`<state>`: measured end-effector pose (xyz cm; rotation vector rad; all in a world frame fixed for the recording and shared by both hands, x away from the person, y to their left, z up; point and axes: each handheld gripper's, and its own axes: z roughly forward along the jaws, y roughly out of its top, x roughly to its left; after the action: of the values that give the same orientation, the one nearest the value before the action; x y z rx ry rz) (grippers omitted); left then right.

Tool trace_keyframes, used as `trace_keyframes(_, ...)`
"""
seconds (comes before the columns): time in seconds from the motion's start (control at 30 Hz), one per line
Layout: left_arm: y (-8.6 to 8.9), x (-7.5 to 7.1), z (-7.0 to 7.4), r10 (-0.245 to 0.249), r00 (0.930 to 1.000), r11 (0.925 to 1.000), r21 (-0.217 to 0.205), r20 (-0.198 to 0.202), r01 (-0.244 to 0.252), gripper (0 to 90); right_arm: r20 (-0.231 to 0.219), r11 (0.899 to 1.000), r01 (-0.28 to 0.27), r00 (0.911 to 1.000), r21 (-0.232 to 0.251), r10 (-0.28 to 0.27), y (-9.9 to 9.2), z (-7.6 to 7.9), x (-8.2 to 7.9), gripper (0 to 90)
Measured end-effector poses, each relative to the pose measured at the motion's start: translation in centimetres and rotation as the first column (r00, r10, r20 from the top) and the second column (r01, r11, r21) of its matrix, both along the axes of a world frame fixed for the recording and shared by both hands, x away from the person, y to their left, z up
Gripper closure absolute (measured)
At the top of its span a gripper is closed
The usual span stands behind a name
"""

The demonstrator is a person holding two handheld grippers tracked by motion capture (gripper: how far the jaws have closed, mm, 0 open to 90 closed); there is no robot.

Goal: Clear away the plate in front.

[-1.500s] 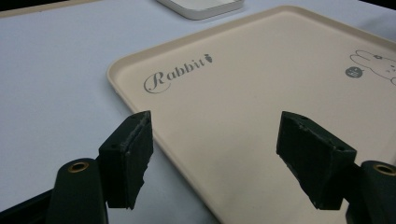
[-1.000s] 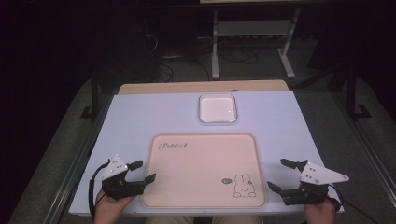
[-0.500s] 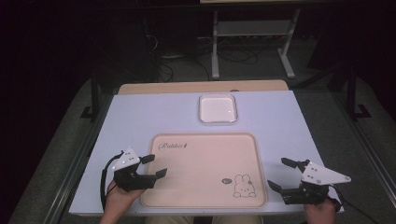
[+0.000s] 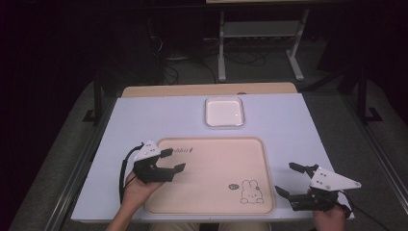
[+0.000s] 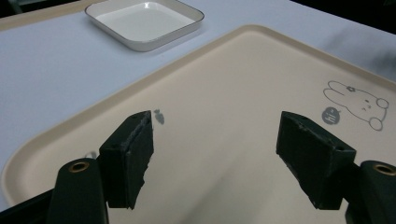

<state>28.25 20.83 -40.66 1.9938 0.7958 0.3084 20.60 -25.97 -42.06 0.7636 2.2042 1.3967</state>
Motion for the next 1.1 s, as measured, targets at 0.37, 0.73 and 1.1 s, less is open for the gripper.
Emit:
trace_keyframes(0.37, -1.8, 3.1, 0.3, 0.004, 0.998, 0.9999, -0.016, -0.063, -0.006, 27.4, -0.002, 1.0, -0.008, 1.0, 0.0, 0.008, 0.0, 0.0, 0.0, 13.0)
trace_keyframes(0.73, -3.8, 7.2, 1.1, 0.009, 0.9953, 0.9993, 0.036, -0.096, -0.006, 29.0, -0.006, 1.0, -0.015, 0.9999, 0.001, 0.015, 0.0, 0.0, 0.0, 13.0)
trace_keyframes(1.1, -5.8, 11.6, 1.5, 0.013, 0.9897, 0.9967, 0.081, -0.143, -0.002, 33.2, -0.008, 1.0, -0.022, 0.9997, 0.004, 0.022, 0.0, -0.1, 0.0, 13.1)
